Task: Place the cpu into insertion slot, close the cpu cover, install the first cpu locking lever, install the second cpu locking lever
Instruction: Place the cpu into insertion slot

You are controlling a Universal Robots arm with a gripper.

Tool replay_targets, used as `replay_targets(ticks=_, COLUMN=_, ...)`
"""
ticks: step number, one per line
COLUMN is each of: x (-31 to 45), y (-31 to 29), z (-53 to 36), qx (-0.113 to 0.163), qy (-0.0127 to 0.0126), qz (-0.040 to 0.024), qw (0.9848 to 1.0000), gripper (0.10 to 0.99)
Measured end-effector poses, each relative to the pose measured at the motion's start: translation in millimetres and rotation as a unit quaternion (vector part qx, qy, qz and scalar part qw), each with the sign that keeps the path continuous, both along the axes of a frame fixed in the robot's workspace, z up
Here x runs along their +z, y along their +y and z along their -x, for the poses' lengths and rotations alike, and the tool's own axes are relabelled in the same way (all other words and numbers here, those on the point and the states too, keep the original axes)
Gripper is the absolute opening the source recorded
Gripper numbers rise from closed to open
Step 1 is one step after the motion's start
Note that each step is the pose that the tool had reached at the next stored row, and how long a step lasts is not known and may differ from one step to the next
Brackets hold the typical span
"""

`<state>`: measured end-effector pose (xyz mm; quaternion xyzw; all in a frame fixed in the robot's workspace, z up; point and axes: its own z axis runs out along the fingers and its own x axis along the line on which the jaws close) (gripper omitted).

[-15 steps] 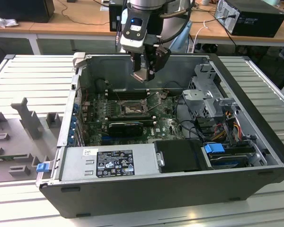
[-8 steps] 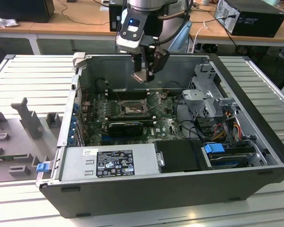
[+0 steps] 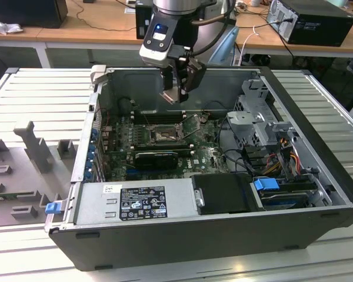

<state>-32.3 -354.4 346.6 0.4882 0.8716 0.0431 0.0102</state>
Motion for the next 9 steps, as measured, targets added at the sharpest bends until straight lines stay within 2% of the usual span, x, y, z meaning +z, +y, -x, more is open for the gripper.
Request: replay_targets(ticks=9, x=-1.9, y=0.0, z=1.9, qx=-0.007, qy=0.0, qz=0.0, qw=1.0, gripper=0.525)
